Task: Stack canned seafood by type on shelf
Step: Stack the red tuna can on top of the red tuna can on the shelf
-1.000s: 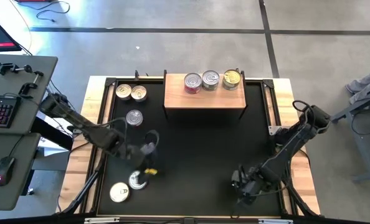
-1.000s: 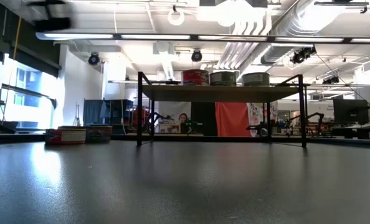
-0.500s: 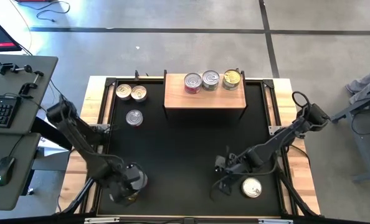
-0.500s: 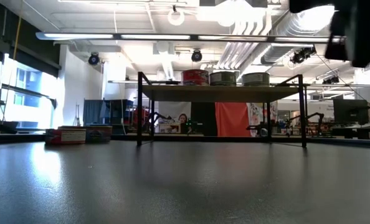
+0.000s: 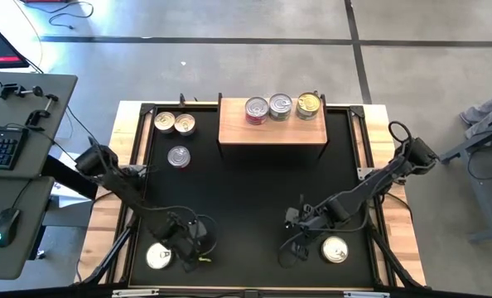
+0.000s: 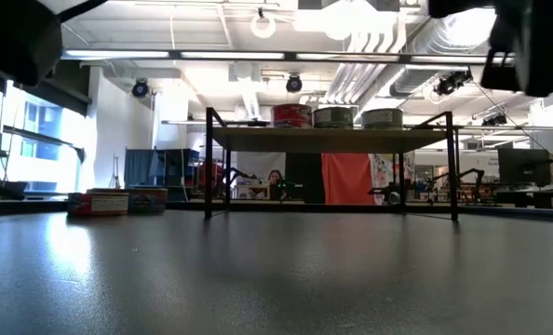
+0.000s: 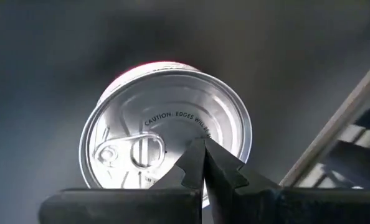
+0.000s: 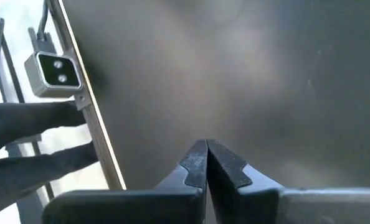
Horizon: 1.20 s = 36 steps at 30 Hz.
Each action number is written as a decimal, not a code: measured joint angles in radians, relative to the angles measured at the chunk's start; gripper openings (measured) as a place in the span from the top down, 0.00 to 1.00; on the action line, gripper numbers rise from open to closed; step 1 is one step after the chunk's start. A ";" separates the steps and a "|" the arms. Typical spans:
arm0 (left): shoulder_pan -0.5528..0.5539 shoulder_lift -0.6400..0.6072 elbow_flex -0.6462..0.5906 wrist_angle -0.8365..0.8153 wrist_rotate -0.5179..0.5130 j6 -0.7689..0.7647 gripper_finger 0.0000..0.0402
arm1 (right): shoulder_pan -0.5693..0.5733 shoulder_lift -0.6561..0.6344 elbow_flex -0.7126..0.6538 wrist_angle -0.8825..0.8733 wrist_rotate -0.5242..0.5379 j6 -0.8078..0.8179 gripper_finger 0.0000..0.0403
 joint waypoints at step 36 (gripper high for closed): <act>0.328 -0.114 0.051 0.272 -0.352 0.514 1.00 | -0.211 -0.115 -0.111 0.164 0.086 0.106 0.71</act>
